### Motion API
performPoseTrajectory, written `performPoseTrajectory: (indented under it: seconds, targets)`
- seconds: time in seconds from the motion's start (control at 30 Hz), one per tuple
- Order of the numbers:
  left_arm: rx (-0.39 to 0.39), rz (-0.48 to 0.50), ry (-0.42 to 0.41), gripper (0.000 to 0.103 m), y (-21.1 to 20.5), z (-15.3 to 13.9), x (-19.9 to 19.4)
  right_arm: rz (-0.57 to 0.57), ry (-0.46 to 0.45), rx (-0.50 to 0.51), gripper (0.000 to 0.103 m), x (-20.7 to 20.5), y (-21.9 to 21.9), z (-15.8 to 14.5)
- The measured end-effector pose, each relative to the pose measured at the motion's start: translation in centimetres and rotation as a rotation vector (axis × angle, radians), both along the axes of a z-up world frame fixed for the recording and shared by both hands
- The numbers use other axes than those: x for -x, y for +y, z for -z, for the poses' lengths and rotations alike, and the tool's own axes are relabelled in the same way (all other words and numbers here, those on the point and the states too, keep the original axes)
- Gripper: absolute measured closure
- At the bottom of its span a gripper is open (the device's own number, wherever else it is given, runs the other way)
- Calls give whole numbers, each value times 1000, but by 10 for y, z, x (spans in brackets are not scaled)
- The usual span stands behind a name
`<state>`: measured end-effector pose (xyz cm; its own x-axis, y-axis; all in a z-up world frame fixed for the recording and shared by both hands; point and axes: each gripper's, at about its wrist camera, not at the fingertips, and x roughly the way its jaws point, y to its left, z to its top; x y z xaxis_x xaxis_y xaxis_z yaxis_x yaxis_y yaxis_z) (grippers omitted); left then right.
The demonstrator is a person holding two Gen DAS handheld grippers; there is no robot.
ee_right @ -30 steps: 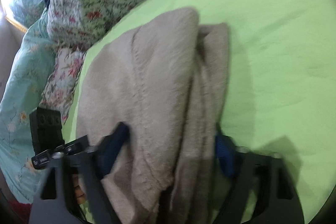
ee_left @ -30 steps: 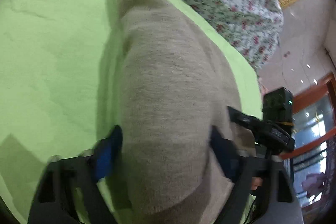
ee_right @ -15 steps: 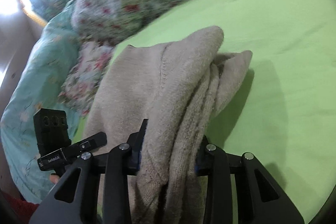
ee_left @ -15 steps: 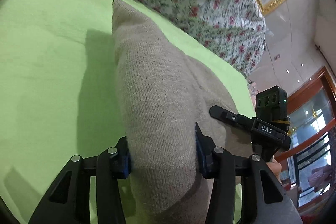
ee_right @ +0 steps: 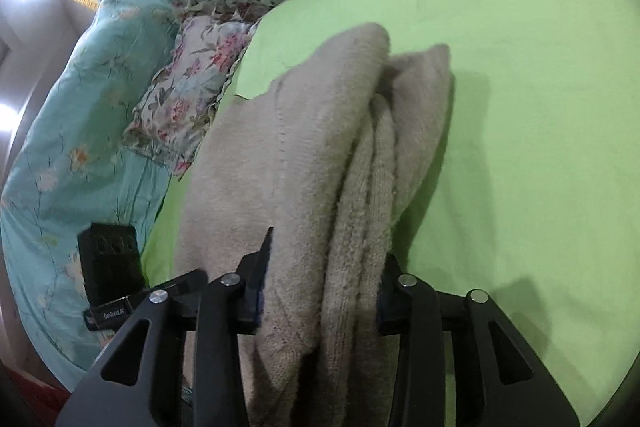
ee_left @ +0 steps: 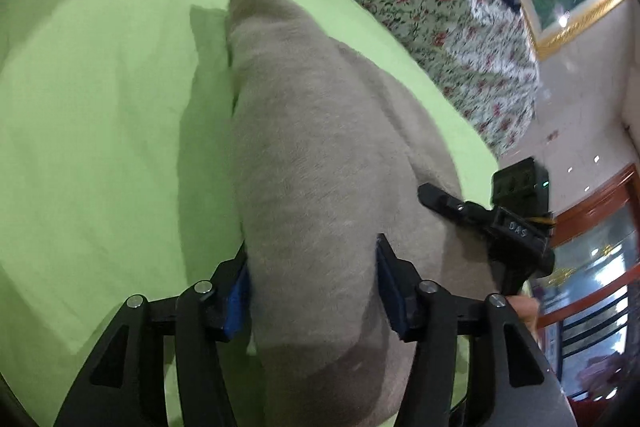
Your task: Fold small clothes
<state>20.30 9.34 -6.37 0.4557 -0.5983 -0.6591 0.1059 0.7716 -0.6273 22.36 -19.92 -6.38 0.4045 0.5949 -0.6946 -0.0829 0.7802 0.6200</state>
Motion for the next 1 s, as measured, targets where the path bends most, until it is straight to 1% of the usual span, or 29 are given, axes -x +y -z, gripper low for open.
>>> performPoseTrajectory:
  seconds: [0.07,0.13,0.2,0.27,0.4,0.47,0.53,0.6,0.63,0.67,0.7,0.73,0.77,0.83,0.87,0.93,1.0]
  targets:
    - [-30,-11,-5,36,-3,-1,3,12,6,2,57,2,-2,2]
    - [-51,-13,-9,35,-5,-5,5,29,18,2,52,3,-5,2]
    - [-57,-19,-17,35,-3,-10,10,45,25,3,51,5,-7,-1]
    - [-63,-32,-28,35,0,-17,14,67,20,35,48,10,-12,-9]
    - [-56,-58,-48,34,13,-26,14,135,-58,108,48,14,-24,-40]
    - [-55,-78,-41,34,22,-28,8,140,-89,123,48,4,-24,-52]
    - [-30,-93,-34,34,28,-28,-1,131,-101,128,48,-8,-22,-57]
    - [-26,-106,-29,34,30,-28,-9,112,-101,145,48,-24,-14,-56]
    - [-28,-109,-29,34,29,-28,-13,105,-85,157,48,-35,-10,-52]
    - [-32,-113,-28,34,27,-28,-17,99,-64,165,50,-45,-6,-45]
    - [-35,-114,-25,34,26,-27,-22,88,-38,173,54,-54,-3,-38]
    - [-39,-114,-23,34,23,-26,-25,84,-18,181,77,-58,-1,-32]
    - [-44,-114,-20,34,21,-25,-28,89,-6,180,86,-62,-1,-27]
    - [-55,-112,-29,35,15,-28,-32,112,-61,136,92,-57,-8,-34]
    - [-60,-108,-42,36,13,-30,-33,128,-118,105,94,-48,-13,-44]
    - [-74,-100,-67,36,7,-33,-33,165,-188,81,94,-34,-24,-55]
    - [-93,-84,-61,34,0,-30,-36,190,-191,95,94,-28,-30,-53]
